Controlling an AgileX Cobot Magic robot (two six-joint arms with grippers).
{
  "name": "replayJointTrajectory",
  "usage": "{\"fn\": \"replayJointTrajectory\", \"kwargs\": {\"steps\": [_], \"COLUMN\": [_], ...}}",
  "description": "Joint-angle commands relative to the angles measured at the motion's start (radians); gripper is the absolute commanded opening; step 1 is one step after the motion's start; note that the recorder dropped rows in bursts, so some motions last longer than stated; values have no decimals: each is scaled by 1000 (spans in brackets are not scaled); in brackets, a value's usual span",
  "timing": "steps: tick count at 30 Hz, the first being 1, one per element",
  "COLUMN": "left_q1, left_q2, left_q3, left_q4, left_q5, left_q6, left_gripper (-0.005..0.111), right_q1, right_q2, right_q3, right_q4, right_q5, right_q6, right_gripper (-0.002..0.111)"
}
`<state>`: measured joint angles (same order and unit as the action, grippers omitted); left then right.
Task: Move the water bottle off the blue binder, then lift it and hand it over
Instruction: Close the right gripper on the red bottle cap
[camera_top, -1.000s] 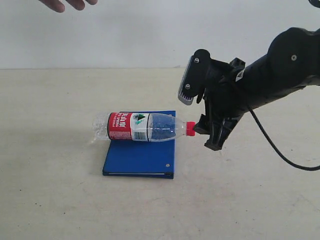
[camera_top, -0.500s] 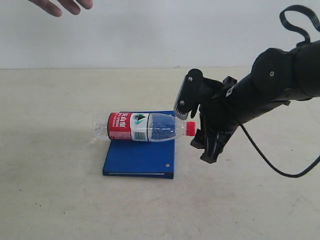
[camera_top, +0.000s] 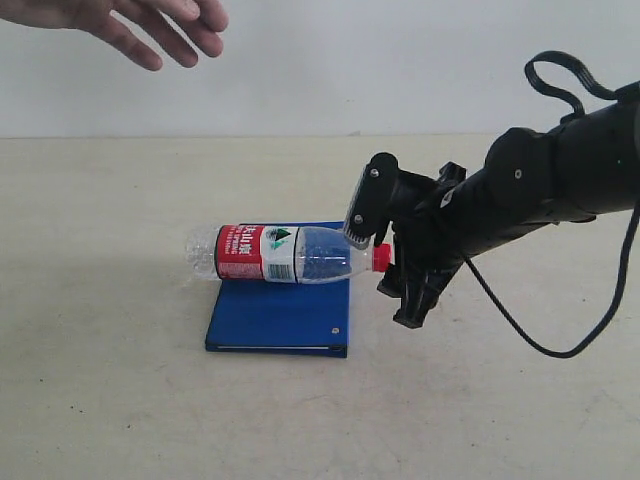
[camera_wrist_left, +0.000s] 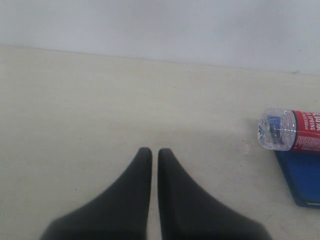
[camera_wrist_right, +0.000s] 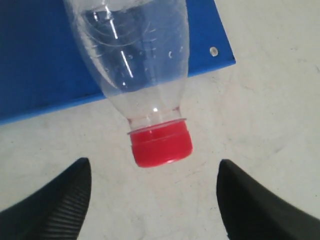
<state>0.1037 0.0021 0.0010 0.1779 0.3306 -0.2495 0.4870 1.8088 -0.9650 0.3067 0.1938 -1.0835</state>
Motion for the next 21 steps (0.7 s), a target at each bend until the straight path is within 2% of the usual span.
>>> {"fn": "replayJointTrajectory", "kwargs": {"steps": [1,13,17,21], "left_q1": [3,3,3,3], "left_q2": [-2,-2,-2,-2], "left_q3": [-1,-1,-1,-1], "left_q4": [1,1,1,1], "left_q5": [-15,-15,-15,-15], "left_q6": [7,11,11,11], "left_gripper": [4,4,4,4], "right_q1": [2,2,43,71], "right_q2": [-2,53,55,77], "right_q3": [-5,-5,-10,-26], "right_q4": [2,4,2,2], "right_q5": [-13,-45,-133,-145], "right_q6": [-8,-25,-34,-38], "right_gripper": [63,63,63,63]}}
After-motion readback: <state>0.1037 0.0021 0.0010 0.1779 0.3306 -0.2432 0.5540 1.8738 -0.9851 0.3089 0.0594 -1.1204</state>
